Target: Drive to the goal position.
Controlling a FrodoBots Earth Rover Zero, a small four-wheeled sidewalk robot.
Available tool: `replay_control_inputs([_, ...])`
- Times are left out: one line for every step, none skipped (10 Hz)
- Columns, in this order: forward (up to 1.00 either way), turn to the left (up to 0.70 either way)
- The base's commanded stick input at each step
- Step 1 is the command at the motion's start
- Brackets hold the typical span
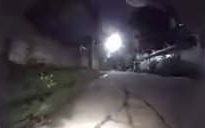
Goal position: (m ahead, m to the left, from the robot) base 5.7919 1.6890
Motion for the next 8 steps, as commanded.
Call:
replay_control_inputs([0.50, -0.48])
replay_control_inputs([0.50, -0.24])
replay_control_inputs([0.50, -0.01])
replay_control_inputs([0.50, 0.00])
replay_control_inputs([0.50, 0.00])
replay_control_inputs([0.50, 0.00])
replay_control_inputs([0.50, 0.00])
replay_control_inputs([0.50, 0.00])
